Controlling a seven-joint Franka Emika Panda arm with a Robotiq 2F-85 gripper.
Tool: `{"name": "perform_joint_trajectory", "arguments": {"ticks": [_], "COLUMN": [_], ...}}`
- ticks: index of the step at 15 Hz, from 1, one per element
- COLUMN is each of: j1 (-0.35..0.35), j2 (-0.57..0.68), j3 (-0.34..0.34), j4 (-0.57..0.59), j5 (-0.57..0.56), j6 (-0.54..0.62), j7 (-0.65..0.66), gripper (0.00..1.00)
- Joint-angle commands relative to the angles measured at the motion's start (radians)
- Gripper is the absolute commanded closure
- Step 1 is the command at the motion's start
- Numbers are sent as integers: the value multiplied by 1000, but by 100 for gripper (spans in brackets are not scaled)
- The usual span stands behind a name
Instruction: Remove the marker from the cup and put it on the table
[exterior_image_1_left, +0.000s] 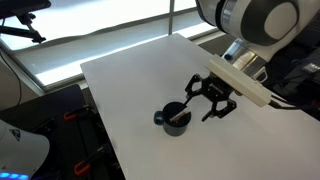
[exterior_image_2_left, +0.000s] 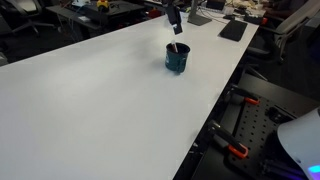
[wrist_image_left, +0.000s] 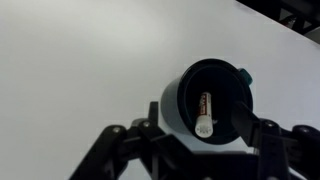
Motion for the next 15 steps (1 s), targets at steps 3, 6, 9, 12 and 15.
{"name": "perform_joint_trajectory", "arguments": {"ticks": [3, 6, 9, 12, 15], "j1": [12, 17, 16, 12, 9], "j2": [-28, -25, -24, -21, -18], "j3": [28, 37, 41, 42, 42], "j4": [-17, -13, -19, -27, -37], "j5": [-34, -34, -28, -23, -21], "j6": [25, 25, 22, 22, 23], "j7": [-28, -40, -39, -40, -39], "gripper": [0, 0, 2, 8, 1]}}
